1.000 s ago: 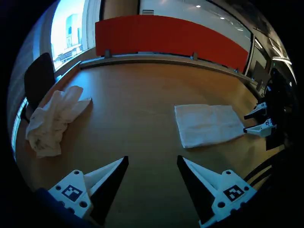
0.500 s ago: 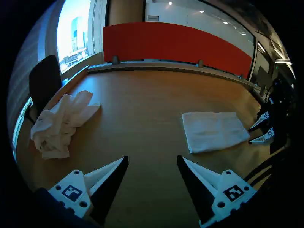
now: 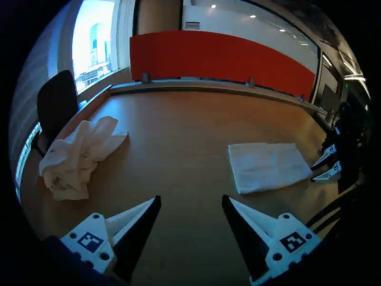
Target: Fold towel
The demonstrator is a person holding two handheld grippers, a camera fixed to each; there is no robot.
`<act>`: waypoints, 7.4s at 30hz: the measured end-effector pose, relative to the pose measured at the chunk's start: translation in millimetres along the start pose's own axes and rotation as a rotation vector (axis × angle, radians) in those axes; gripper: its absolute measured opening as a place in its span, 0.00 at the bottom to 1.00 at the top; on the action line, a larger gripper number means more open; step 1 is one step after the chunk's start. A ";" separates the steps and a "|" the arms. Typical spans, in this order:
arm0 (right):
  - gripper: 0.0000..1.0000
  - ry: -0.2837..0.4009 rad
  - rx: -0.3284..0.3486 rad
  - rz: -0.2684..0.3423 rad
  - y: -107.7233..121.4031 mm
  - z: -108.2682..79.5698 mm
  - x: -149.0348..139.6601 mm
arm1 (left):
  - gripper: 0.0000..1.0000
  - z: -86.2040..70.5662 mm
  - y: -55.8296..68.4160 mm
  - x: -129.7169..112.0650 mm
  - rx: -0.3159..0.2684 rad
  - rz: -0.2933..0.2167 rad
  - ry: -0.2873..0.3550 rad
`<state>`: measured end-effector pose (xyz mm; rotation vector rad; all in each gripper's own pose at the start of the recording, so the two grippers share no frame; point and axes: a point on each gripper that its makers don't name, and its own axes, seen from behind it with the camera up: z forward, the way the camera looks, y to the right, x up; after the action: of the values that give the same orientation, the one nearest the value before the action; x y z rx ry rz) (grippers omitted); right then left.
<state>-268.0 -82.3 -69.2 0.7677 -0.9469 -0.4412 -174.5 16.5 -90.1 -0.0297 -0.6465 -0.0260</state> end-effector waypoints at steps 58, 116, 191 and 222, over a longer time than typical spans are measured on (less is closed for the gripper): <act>0.06 0.270 -0.031 -0.125 -5.9 -45.0 153.3 | 0.95 -3.7 -6.8 14.3 0.004 -0.004 0.031; 0.05 0.257 0.138 -0.277 -88.2 7.2 234.6 | 0.95 -16.5 -28.2 3.7 0.009 -0.033 0.129; 0.67 0.071 0.132 -0.159 -102.2 41.2 132.9 | 0.95 -25.2 -36.8 1.7 0.015 -0.035 0.154; 0.35 0.032 0.092 -0.037 -100.1 63.6 105.5 | 0.95 -24.4 -32.0 2.1 -0.003 -0.031 0.149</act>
<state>-267.7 -241.0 -63.0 0.8748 -0.9294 -0.4188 -159.2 -16.3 -107.7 -0.0202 -0.4976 -0.0590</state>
